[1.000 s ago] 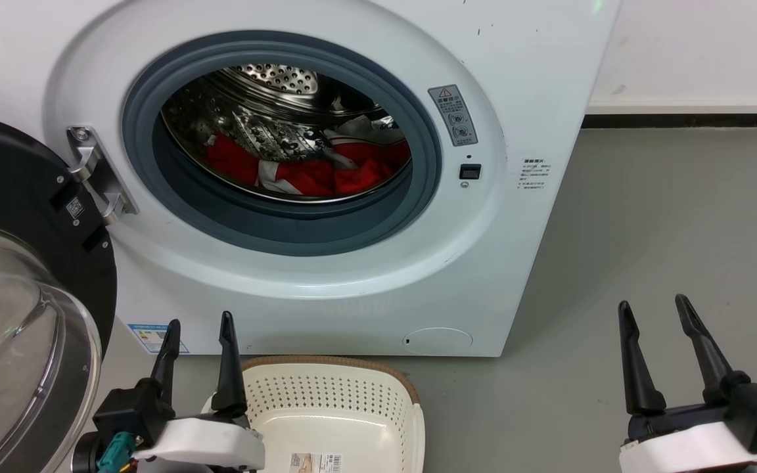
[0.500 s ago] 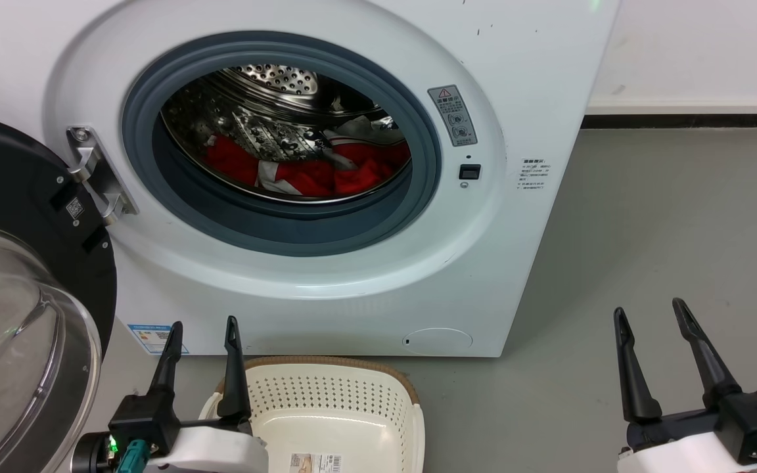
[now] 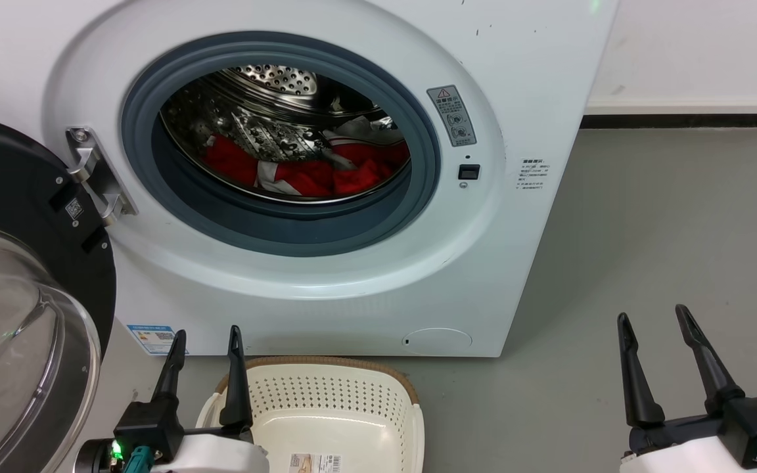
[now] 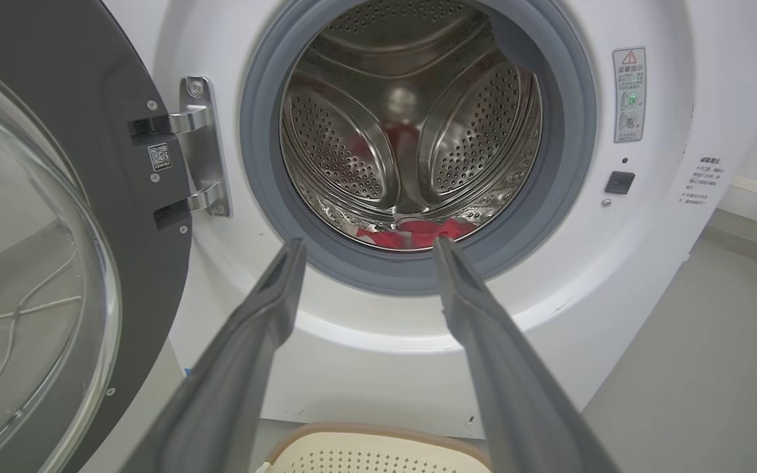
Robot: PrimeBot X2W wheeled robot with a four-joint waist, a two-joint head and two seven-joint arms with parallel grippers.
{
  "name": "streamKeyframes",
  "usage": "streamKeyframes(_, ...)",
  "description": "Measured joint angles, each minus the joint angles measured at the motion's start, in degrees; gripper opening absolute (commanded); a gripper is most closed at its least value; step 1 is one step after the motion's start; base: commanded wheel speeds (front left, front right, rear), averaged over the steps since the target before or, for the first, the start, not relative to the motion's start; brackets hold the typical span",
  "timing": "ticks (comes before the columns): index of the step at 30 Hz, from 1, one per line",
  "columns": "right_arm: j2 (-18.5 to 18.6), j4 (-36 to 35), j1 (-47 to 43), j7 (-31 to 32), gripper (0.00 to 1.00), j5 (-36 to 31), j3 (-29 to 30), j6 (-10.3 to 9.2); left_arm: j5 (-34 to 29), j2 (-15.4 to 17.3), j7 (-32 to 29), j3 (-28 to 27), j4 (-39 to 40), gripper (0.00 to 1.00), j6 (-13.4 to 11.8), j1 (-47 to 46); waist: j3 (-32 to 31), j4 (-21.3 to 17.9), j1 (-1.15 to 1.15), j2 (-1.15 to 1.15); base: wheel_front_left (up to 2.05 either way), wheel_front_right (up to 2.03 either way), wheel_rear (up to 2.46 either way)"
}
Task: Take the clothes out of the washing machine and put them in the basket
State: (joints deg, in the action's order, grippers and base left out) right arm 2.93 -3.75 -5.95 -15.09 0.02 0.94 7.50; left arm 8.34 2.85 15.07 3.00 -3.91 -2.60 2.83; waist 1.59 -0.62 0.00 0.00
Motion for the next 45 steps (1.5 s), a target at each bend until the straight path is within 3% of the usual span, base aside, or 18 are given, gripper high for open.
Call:
streamKeyframes(22, 0.0, 0.3, 0.1, 0.0, 1.0, 1.2, 0.2, 0.0, 0.9, 0.0, 0.0, -0.4, -0.5, 1.0, 0.1, -0.2, 0.8, -0.1, 0.0, 0.0, 0.0, 0.0, 0.0)
streamKeyframes(27, 0.0, 0.2, 0.7, 0.0, 1.0, 1.7, 0.1, 0.0, 0.3, 0.0, 0.0, -0.6, -3.1, 1.0, 1.1, -3.4, 2.2, -0.4, 0.0, 0.0, 0.0, 0.0, 0.0)
streamKeyframes(38, 0.0, -0.4, 4.7, 0.0, 1.0, 3.4, -0.6, 0.0, -2.9, 1.1, 0.0, -3.3, -17.9, 1.0, 4.3, -20.5, 7.9, -2.5, 0.0, 0.0, 0.0, 0.0, 0.0)
streamKeyframes(45, 0.0, -0.9, 7.7, 0.0, 1.0, 4.8, -1.2, 0.01, -3.5, 5.6, 0.0, -4.3, -32.0, 1.0, 6.0, -35.5, 13.3, -5.2, 0.01, 0.0, 0.0, 0.0, 0.0)
